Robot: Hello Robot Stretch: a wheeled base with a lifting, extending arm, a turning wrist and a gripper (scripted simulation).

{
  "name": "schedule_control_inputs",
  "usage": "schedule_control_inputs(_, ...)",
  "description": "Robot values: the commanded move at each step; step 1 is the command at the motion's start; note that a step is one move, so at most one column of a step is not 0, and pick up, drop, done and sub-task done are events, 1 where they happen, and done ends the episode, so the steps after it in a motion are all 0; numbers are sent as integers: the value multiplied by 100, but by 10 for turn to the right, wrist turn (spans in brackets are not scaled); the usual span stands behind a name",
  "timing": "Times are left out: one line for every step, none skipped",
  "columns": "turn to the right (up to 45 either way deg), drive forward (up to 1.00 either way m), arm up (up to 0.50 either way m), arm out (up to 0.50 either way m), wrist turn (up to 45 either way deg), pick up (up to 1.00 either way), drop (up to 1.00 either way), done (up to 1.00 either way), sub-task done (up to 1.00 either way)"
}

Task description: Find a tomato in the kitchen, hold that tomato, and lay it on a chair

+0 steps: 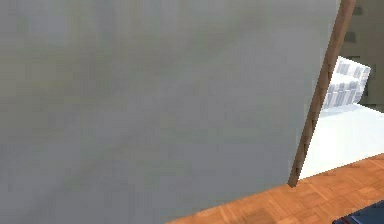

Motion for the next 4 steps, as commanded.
schedule_control_inputs(0, 0, 10, 0, 0, 0, 0, 0, 0)
schedule_control_inputs(0, 0, 20, 0, 0, 0, 0, 0, 0)
schedule_control_inputs(0, 0, 0, 0, -450, 0, 0, 0, 0)
schedule_control_inputs(0, 0, 0, 0, -450, 0, 0, 0, 0)
